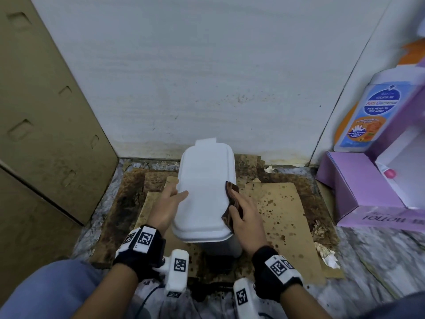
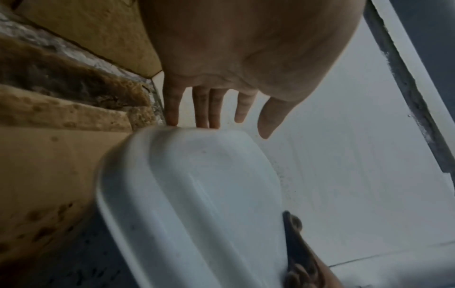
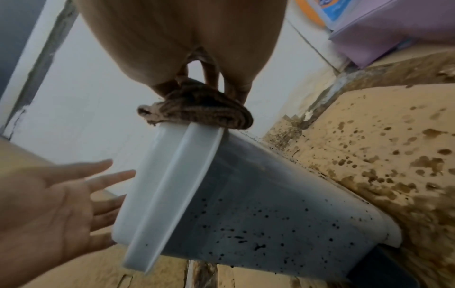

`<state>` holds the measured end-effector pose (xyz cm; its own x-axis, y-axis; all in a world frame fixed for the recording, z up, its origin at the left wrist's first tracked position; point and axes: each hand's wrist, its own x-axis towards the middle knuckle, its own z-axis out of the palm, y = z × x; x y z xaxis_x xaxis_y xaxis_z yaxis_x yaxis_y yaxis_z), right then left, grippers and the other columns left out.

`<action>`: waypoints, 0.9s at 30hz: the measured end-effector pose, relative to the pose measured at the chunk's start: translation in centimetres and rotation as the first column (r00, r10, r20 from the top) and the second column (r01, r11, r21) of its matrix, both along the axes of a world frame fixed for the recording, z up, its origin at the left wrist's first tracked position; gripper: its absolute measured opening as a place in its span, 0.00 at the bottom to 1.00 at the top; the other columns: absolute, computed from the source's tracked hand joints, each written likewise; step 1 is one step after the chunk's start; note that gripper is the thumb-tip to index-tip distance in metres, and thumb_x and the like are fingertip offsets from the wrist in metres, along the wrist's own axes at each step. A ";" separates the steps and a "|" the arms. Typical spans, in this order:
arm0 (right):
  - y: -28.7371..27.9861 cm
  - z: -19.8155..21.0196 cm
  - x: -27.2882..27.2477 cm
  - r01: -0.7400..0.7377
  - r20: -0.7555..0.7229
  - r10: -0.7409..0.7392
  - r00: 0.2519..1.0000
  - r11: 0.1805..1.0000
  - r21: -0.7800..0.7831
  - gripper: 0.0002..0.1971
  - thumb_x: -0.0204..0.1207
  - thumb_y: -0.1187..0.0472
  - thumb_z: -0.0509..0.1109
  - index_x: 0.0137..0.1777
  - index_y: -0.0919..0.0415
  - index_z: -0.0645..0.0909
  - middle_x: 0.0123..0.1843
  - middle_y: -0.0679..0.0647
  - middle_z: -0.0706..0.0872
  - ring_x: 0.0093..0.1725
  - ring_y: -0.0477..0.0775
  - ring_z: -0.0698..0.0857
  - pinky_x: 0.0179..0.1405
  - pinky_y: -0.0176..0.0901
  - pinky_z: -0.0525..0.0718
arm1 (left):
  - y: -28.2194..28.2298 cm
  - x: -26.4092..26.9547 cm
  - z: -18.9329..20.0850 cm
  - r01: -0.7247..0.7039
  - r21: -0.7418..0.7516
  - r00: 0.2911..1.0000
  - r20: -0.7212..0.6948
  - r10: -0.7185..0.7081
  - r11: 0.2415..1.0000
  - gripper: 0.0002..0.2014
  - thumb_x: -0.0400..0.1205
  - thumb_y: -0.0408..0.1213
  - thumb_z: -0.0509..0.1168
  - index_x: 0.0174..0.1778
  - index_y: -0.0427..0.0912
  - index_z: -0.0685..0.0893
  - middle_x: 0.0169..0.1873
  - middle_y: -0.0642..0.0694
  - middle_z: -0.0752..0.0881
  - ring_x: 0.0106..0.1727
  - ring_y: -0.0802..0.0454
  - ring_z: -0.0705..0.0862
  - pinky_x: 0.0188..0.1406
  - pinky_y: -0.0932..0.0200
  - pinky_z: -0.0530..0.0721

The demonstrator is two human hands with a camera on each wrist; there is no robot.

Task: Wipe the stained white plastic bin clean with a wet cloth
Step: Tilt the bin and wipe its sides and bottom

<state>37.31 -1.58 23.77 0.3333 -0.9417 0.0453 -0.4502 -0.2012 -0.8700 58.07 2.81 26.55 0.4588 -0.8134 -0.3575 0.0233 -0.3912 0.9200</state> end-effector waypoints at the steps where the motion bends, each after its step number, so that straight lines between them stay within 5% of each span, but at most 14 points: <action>1: 0.3 0.2 0.7 -0.021 -0.015 0.021 1.000 1.000 -0.018 0.22 0.84 0.62 0.60 0.76 0.45 0.72 0.74 0.48 0.73 0.69 0.43 0.70 0.76 0.40 0.67 | -0.1 0.4 -0.1 0.015 0.020 0.999 0.028 -0.016 1.000 0.31 0.81 0.51 0.68 0.82 0.54 0.68 0.78 0.47 0.73 0.74 0.43 0.75 0.74 0.42 0.73; 3: 1.1 0.3 2.3 -0.055 -0.009 0.054 0.998 0.997 -0.052 0.21 0.84 0.63 0.61 0.75 0.47 0.73 0.73 0.48 0.72 0.67 0.39 0.69 0.71 0.26 0.63 | -0.2 0.9 -0.3 0.026 0.052 0.995 0.095 -0.031 0.998 0.35 0.81 0.54 0.68 0.84 0.53 0.65 0.83 0.47 0.67 0.80 0.42 0.69 0.76 0.45 0.69; 7: 2.7 -0.6 5.9 -0.033 0.083 0.037 0.996 0.998 -0.047 0.20 0.84 0.64 0.60 0.75 0.52 0.75 0.75 0.49 0.72 0.71 0.42 0.71 0.74 0.28 0.65 | 0.2 1.6 -1.1 -0.010 0.072 0.988 0.153 -0.001 0.997 0.48 0.71 0.66 0.70 0.84 0.51 0.63 0.84 0.45 0.63 0.82 0.42 0.66 0.73 0.49 0.68; 9: 3.4 -0.8 6.9 0.006 0.142 -0.004 0.990 1.000 -0.019 0.19 0.85 0.65 0.59 0.74 0.52 0.75 0.73 0.46 0.72 0.70 0.39 0.71 0.69 0.18 0.63 | 0.4 1.6 -1.6 -0.035 0.144 0.974 0.225 0.002 0.989 0.50 0.69 0.72 0.67 0.85 0.54 0.61 0.85 0.45 0.57 0.83 0.41 0.62 0.79 0.44 0.64; 11: 3.7 -1.1 7.4 0.056 0.188 -0.056 0.981 0.998 0.003 0.19 0.85 0.65 0.59 0.74 0.52 0.75 0.70 0.43 0.73 0.67 0.37 0.71 0.64 0.12 0.60 | 0.3 1.7 -2.2 -0.042 0.237 0.947 0.318 -0.037 0.971 0.58 0.59 0.81 0.60 0.86 0.59 0.57 0.86 0.43 0.52 0.85 0.39 0.57 0.83 0.37 0.58; 14: 3.5 -2.1 7.7 0.101 0.212 -0.113 0.971 0.993 0.067 0.19 0.86 0.63 0.58 0.76 0.54 0.73 0.74 0.46 0.73 0.68 0.35 0.70 0.63 0.11 0.59 | 0.1 1.3 -2.8 -0.044 0.296 0.897 0.432 -0.093 0.954 0.58 0.61 0.81 0.56 0.87 0.58 0.49 0.87 0.41 0.43 0.87 0.41 0.41 0.84 0.36 0.40; 19: 3.3 -3.2 8.3 0.053 0.309 -0.092 0.947 0.990 0.132 0.21 0.87 0.60 0.56 0.79 0.47 0.68 0.79 0.38 0.68 0.76 0.31 0.64 0.77 0.30 0.62 | -0.4 1.3 -3.4 0.019 0.274 0.867 0.474 -0.152 0.961 0.50 0.78 0.70 0.59 0.88 0.48 0.44 0.88 0.50 0.39 0.87 0.49 0.35 0.83 0.37 0.32; 23: 4.0 -4.1 9.5 -0.034 0.433 -0.053 0.900 0.981 0.191 0.23 0.88 0.52 0.54 0.81 0.40 0.61 0.82 0.33 0.61 0.82 0.33 0.56 0.81 0.39 0.57 | -0.3 2.0 -3.4 0.057 0.266 0.889 0.426 -0.170 0.962 0.52 0.71 0.73 0.55 0.88 0.55 0.43 0.87 0.54 0.38 0.87 0.51 0.33 0.80 0.36 0.30; 27: 4.4 -4.9 10.5 -0.056 0.398 -0.045 0.916 0.969 0.239 0.21 0.88 0.49 0.51 0.78 0.31 0.56 0.82 0.29 0.52 0.82 0.31 0.48 0.84 0.43 0.52 | -0.1 2.8 -3.4 0.056 0.239 0.908 0.392 -0.149 0.969 0.48 0.70 0.70 0.52 0.87 0.60 0.45 0.87 0.53 0.38 0.87 0.51 0.35 0.80 0.34 0.30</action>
<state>47.81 2.86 18.84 0.3403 -0.9389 -0.0523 -0.0563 0.0351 -0.9978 60.91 2.74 23.11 0.5194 -0.7873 -0.3322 -0.3835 -0.5621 0.7328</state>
